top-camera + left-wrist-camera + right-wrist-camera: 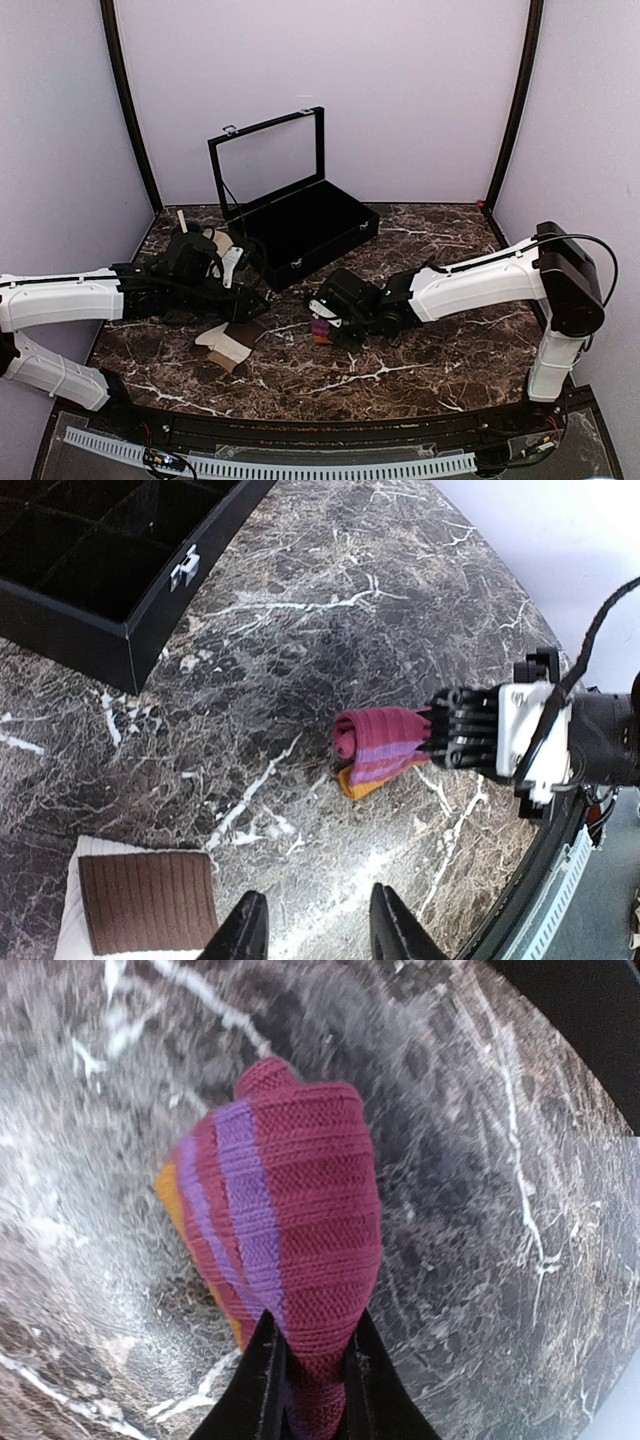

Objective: Roll the socks
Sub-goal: Adjust the sock at the center of the board.

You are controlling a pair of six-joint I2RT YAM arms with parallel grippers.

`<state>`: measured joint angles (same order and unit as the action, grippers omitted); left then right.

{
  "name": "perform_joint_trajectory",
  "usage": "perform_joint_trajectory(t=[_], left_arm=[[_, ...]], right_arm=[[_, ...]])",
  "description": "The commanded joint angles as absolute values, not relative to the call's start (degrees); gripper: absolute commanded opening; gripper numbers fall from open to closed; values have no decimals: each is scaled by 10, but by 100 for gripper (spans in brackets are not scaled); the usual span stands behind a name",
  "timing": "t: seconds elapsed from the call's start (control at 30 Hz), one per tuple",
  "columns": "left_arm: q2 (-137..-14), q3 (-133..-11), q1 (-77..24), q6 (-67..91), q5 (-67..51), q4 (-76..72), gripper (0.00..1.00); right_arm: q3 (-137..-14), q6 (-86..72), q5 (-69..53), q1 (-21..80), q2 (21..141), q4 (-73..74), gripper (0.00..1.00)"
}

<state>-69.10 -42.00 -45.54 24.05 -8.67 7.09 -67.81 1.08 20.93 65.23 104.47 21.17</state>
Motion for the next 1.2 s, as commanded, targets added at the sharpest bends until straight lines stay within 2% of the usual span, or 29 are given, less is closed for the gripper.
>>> perform_joint_trajectory(t=[0.0,0.27,0.43,0.63,1.17], left_arm=[[-686,-409,-468,259,-44,62,37],[-691,-415,-469,278,7,73,39],[-708,-437,-468,290,45,79,43],[-761,-496,-445,306,77,97,51],[-916,-642,-360,419,44,132,52]], right_arm=[[-664,11,267,676,1057,177,0],[-656,-33,180,699,1060,194,0],[-645,-58,138,712,1052,200,0],[-639,-92,135,714,1026,201,0],[-619,-113,141,714,984,209,0]])
